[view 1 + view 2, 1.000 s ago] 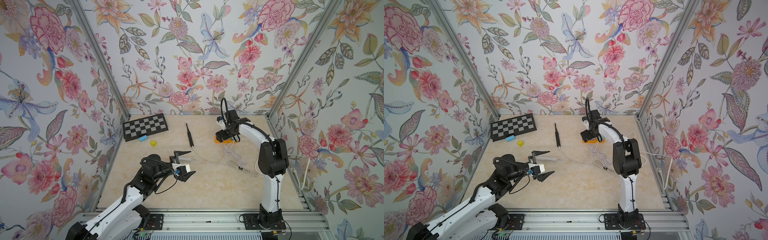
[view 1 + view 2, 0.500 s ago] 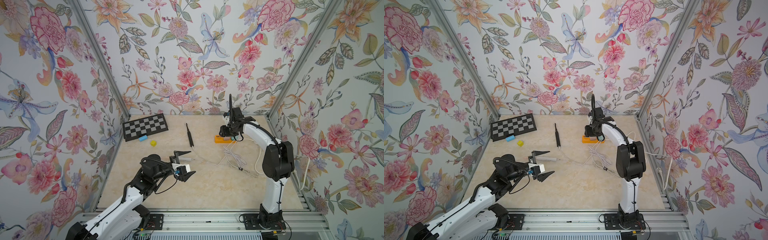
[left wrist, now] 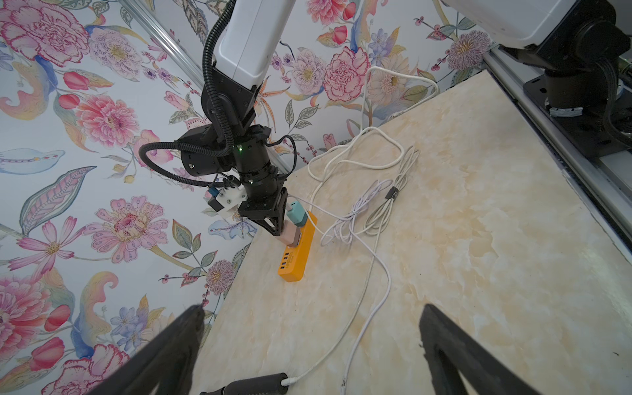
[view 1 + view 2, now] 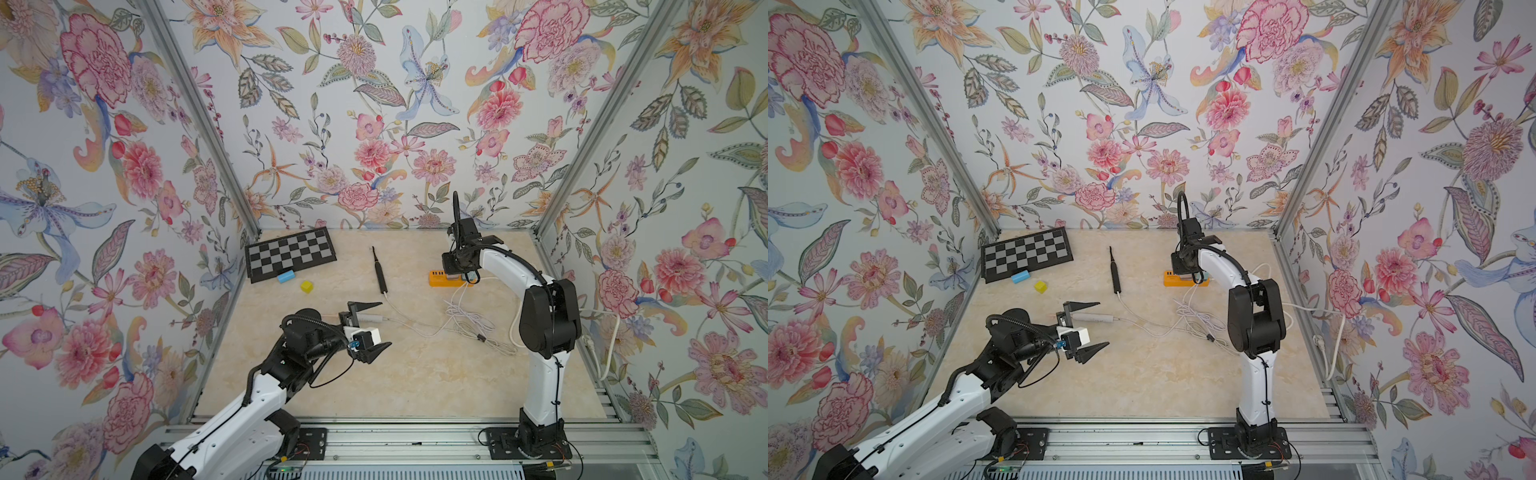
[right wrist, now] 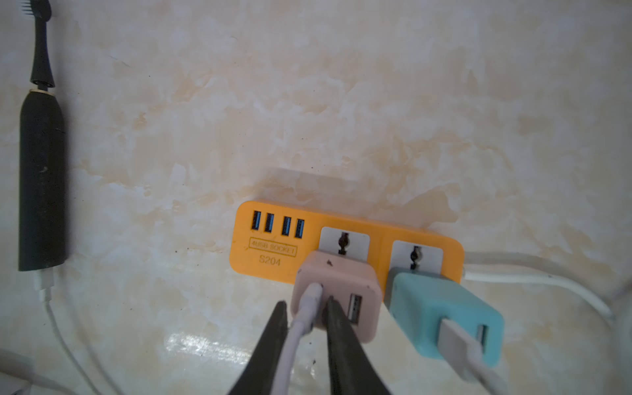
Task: Charge the electric toothbrush
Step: Insert the plug into the socket.
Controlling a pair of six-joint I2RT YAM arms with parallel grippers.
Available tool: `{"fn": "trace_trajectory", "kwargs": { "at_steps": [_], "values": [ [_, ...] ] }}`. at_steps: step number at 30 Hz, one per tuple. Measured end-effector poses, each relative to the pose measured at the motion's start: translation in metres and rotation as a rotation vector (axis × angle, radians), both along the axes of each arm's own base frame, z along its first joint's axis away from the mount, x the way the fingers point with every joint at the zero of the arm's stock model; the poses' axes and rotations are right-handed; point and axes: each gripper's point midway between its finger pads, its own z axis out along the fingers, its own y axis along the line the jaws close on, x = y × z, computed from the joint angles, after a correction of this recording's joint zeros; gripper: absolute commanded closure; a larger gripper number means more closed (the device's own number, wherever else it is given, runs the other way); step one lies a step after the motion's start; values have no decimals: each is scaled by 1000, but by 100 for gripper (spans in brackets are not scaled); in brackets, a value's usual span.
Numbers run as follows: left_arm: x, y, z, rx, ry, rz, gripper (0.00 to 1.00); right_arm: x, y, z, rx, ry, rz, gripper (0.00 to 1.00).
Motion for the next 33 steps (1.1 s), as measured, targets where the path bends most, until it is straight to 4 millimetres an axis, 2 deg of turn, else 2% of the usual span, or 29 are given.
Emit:
{"fn": "trace_trajectory", "kwargs": {
  "at_steps": [3, 12, 16, 23, 28, 30, 33],
  "values": [
    [0, 0, 1, -2, -3, 0, 1, 5, -10, -4, 11, 7, -23, 77],
    [0, 0, 1, -3, -5, 0, 1, 7, -6, -8, 18, 13, -13, 76],
    [0, 0, 1, -3, -5, 0, 1, 5, -5, -6, 6, 2, -15, 83],
    [0, 0, 1, -3, -5, 0, 1, 3, -1, -12, -42, -15, -15, 82],
    [0, 0, 1, -5, -2, 1, 1, 6, -1, -9, -3, -45, -32, 75],
    [0, 0, 1, -5, -2, 1, 1, 2, 0, -7, 15, -39, -34, 62],
    [0, 0, 1, -5, -2, 1, 1, -11, 7, -6, 56, -15, -35, 51]
  ]
}}
